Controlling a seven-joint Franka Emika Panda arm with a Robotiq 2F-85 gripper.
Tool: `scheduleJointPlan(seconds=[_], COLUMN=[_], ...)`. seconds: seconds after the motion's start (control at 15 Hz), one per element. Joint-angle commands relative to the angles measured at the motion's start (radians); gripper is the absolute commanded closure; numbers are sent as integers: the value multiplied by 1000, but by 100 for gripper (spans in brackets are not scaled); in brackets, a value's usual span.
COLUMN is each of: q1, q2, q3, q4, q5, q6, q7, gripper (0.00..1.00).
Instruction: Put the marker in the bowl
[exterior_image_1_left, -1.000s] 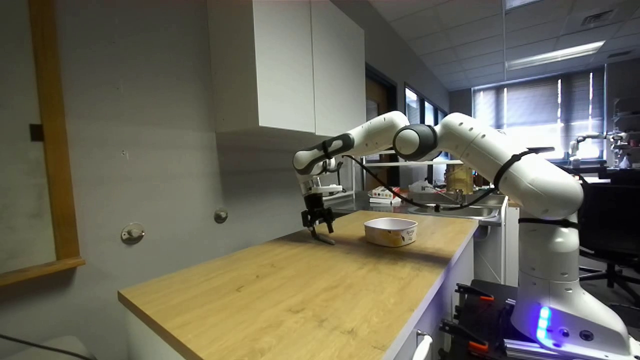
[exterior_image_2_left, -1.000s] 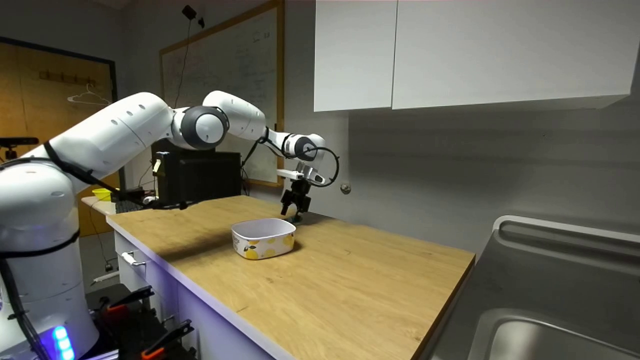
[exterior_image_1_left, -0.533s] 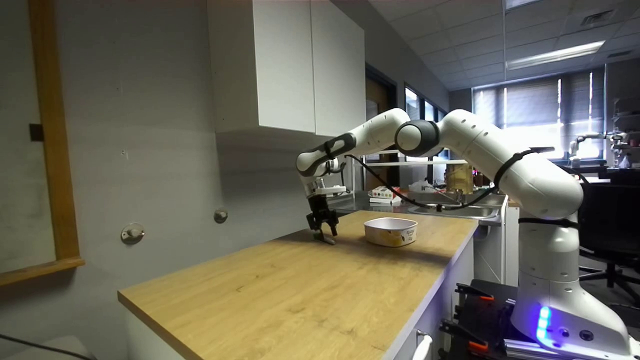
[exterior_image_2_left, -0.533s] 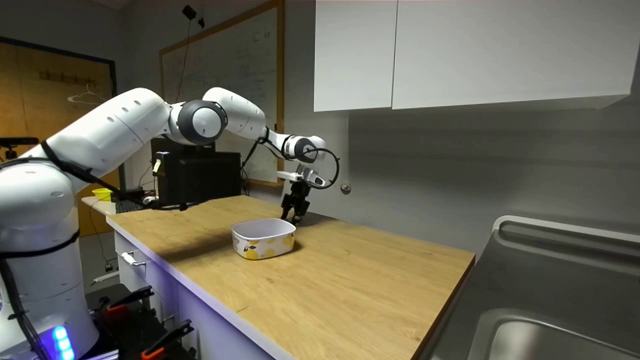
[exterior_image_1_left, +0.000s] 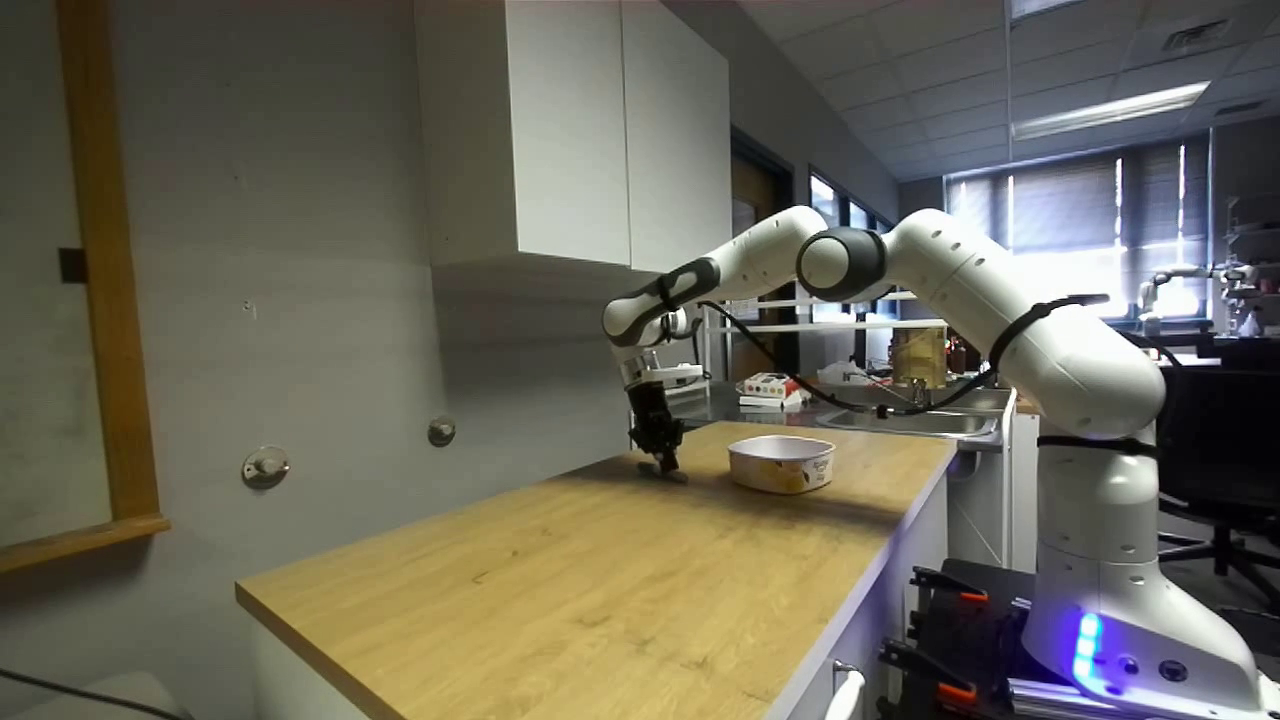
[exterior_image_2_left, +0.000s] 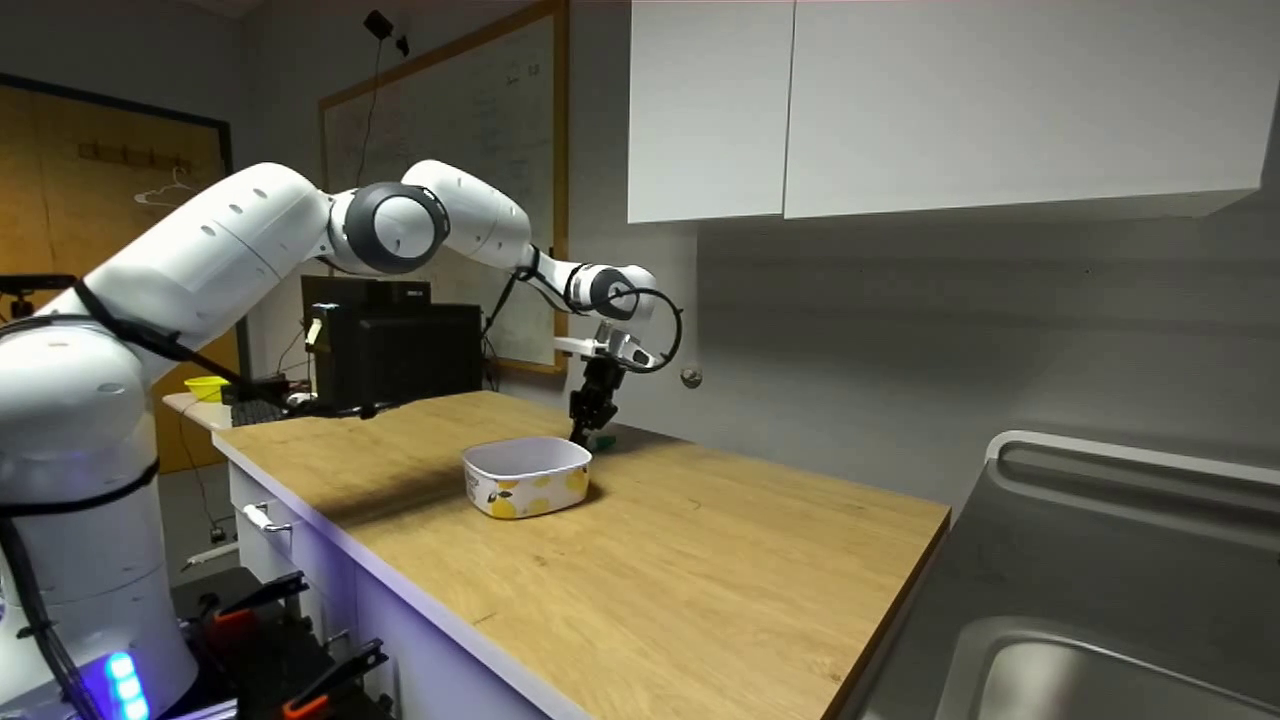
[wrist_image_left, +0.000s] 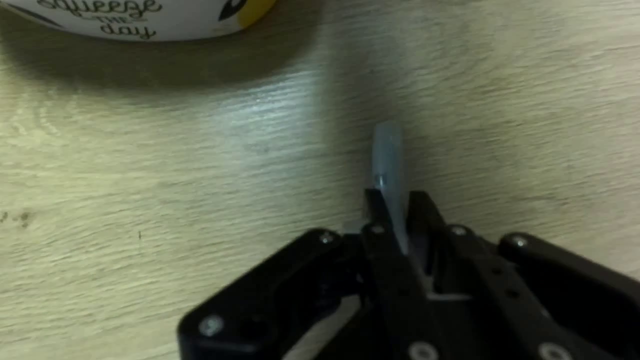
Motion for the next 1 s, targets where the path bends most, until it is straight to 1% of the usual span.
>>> scheduleJointPlan(seconds=[0.0, 0.07, 0.13, 0.27, 0.33, 0.4, 0.53, 0.6, 0.8, 0.93], q1=[-2, -3, -2, 1, 3, 5, 12, 15, 22, 21], q2=[-47, -53, -57, -62, -61, -61, -58, -57, -56, -61], q3=[-6, -6, -6, -6, -7, -6, -6, -6, -9, -9], q4=[-62, -69, -74, -78, -78, -77, -74, -69, -60, -58], q5=[8, 8, 8, 4, 3, -1, -10, -13, -25, -24], q6=[18, 18, 17, 14, 11, 6, 1, -4, -12, -14], q7=[10, 10, 10, 8, 10, 6, 2, 1, -2, -4], gripper=[96, 96, 100, 100, 97, 74, 70, 64, 39, 27])
